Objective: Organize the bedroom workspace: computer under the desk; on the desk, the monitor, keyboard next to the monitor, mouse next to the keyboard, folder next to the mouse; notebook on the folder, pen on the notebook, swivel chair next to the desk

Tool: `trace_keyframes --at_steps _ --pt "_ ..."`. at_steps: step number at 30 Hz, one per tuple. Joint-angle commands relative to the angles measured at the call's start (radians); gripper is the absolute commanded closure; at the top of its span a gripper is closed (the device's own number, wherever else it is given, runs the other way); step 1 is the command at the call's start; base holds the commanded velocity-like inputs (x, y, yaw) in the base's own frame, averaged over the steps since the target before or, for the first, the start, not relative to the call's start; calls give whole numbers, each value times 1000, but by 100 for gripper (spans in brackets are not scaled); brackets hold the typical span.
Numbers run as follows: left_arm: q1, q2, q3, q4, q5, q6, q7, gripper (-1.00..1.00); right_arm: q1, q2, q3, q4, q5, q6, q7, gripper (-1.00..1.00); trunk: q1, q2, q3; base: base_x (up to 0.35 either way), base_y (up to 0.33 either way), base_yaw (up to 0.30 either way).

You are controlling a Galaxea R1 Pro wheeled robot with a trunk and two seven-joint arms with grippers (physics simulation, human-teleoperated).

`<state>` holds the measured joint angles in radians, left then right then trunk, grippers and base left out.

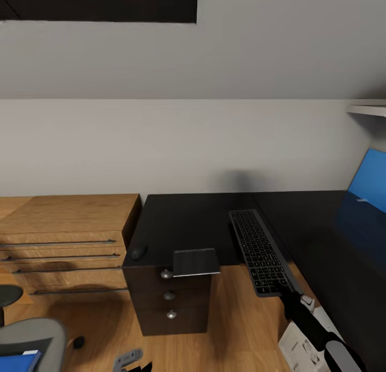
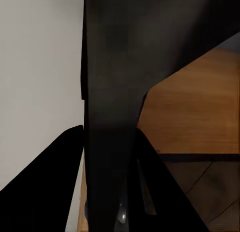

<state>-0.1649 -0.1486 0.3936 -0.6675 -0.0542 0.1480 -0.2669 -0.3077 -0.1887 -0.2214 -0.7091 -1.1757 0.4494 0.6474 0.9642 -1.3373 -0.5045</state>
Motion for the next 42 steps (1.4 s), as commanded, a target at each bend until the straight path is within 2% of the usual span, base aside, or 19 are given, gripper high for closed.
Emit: trace_keyframes --at_steps 1,42 --pt "-1 -2 8 -2 -6 7 -9 -100 -1 0 -1 0 -5 8 0 100 -1 -1 -1 -303 0 0" --pt "-1 -2 8 0 -6 8 -10 -100 -1 -8 1 -30 -4 9 0 100 -1 -1 -1 -320 -1 0"
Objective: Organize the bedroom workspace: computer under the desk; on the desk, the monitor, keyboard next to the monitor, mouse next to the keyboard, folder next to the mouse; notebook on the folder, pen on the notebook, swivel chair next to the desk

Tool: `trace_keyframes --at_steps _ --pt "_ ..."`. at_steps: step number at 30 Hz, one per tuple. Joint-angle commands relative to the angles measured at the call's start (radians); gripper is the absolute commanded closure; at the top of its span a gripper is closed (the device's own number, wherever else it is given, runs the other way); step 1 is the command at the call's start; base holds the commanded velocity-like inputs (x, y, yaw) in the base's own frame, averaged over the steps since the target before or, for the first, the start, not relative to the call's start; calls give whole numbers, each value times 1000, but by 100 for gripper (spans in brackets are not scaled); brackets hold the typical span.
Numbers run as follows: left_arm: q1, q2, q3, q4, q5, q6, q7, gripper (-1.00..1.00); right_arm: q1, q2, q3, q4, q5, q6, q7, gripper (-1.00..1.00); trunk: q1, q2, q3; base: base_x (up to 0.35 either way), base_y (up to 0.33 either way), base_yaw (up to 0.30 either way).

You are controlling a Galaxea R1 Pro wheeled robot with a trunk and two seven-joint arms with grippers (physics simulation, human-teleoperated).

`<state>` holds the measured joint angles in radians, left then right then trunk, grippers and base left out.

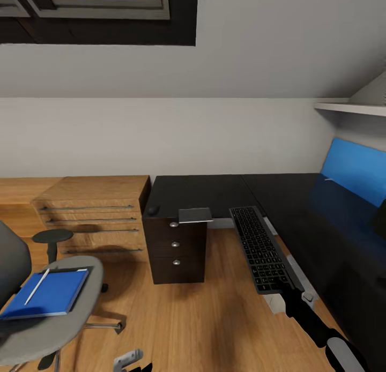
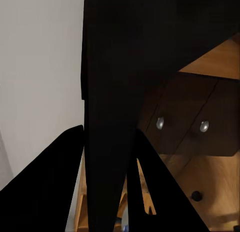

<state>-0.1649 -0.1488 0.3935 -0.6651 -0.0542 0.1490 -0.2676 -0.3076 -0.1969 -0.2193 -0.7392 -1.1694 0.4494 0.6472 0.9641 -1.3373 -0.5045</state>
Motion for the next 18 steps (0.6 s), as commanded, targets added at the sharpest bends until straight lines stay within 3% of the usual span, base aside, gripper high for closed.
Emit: trace_keyframes --at_steps 1,8,14,18 --pt "-1 -2 8 -2 -6 7 -10 -100 -1 0 -2 -1 -10 10 0 100 0 -1 -1 -136 -10 0" --pt "-1 -2 8 -2 -6 6 -11 -100 -1 -7 -2 -2 -10 18 0 100 0 -1 -1 -47 -3 0" --pt "-1 -2 8 19 -7 2 -9 -100 -1 -8 -2 -2 -10 20 0 100 -23 41 18 -3 0 0" --pt "-1 7 8 107 -9 -89 -1 -100 -1 -9 -2 -2 -10 20 0 100 -39 69 30 0 0 0"
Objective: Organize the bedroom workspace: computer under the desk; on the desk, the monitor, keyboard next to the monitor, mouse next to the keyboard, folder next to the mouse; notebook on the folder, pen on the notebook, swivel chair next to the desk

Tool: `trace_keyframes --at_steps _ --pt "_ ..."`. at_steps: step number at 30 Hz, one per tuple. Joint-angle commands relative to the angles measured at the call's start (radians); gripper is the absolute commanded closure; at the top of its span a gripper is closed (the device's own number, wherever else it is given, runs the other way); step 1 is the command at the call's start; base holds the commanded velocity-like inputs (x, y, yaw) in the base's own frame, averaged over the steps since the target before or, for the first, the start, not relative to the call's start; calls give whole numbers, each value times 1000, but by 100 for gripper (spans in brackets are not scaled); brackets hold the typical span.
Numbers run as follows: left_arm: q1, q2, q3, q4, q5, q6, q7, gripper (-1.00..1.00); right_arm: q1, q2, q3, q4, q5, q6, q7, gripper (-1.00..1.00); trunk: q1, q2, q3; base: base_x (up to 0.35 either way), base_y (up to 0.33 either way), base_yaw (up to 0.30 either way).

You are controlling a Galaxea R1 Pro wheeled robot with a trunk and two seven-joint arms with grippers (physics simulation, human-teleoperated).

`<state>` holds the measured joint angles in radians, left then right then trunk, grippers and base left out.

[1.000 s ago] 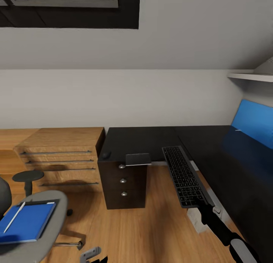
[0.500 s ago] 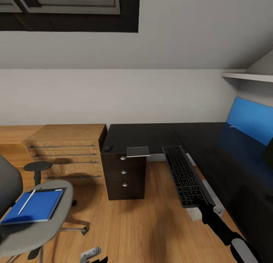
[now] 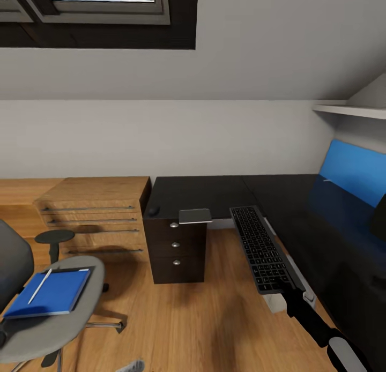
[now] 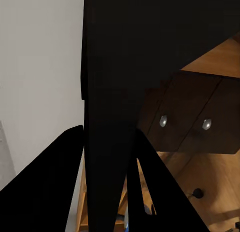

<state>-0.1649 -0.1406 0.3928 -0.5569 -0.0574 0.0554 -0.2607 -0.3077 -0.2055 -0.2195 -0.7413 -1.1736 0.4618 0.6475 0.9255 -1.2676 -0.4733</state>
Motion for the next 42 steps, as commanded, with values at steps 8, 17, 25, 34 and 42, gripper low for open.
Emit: trace_keyframes --at_steps 8,17,25,34,42 --pt "-1 9 6 159 -9 -174 92 -100 -1 0 -1 0 -6 8 0 100 -31 56 24 0 0 0" --pt "-1 20 5 250 -9 -214 155 -100 -1 0 -1 0 -6 7 0 100 -65 119 52 0 0 0" --pt "-1 54 5 411 -8 -454 160 -100 -1 -12 -1 -7 -6 8 0 100 -96 175 77 0 0 0" --pt "-1 120 6 504 -7 -678 160 -100 -1 -27 -1 -9 -6 8 0 100 -130 238 106 0 0 0" --pt "-1 144 6 521 -5 -776 160 -100 -1 -31 -1 -20 -6 13 -1 100 -138 252 112 0 0 0"
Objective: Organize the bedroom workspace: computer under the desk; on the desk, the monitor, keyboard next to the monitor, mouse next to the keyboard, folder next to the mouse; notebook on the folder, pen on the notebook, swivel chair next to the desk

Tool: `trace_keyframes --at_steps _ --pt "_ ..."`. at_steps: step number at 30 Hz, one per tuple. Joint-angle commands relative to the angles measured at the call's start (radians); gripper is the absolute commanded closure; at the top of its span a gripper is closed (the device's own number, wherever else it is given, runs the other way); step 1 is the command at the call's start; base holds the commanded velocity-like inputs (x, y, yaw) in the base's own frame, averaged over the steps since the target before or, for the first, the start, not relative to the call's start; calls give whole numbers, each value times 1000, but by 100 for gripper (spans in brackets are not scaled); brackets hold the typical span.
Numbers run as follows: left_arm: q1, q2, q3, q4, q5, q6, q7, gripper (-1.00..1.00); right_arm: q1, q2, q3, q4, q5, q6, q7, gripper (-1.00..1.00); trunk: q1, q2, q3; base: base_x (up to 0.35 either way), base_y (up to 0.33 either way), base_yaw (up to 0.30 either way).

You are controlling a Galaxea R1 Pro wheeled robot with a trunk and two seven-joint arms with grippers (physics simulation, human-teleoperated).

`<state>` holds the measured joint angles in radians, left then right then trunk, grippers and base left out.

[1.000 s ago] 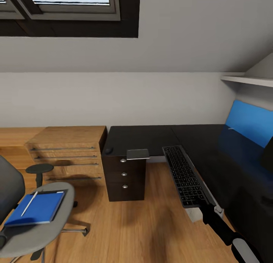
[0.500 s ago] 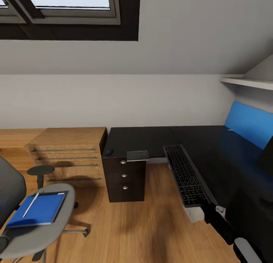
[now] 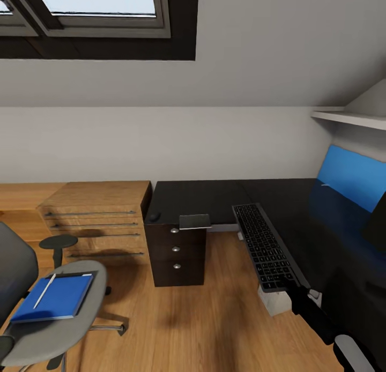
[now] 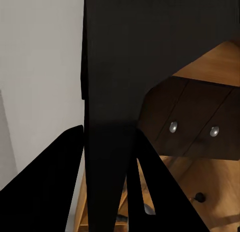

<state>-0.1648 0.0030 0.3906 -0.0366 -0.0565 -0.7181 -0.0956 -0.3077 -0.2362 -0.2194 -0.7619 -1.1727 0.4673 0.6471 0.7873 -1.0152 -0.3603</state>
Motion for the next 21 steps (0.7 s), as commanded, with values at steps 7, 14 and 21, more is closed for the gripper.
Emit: trace_keyframes --at_steps 7,14,21 --pt "-1 4 8 1 -6 -4 -6 -100 -1 0 -2 0 -6 8 -1 100 0 -1 -1 0 0 0" --pt "-1 5 8 1 -6 -1 -6 -100 -1 -1 -2 0 -4 7 -1 100 0 -1 -1 -188 -126 0" --pt "-1 5 8 1 -6 -1 -6 -100 -1 0 -3 1 -6 7 0 100 0 -1 -1 -174 -251 0"
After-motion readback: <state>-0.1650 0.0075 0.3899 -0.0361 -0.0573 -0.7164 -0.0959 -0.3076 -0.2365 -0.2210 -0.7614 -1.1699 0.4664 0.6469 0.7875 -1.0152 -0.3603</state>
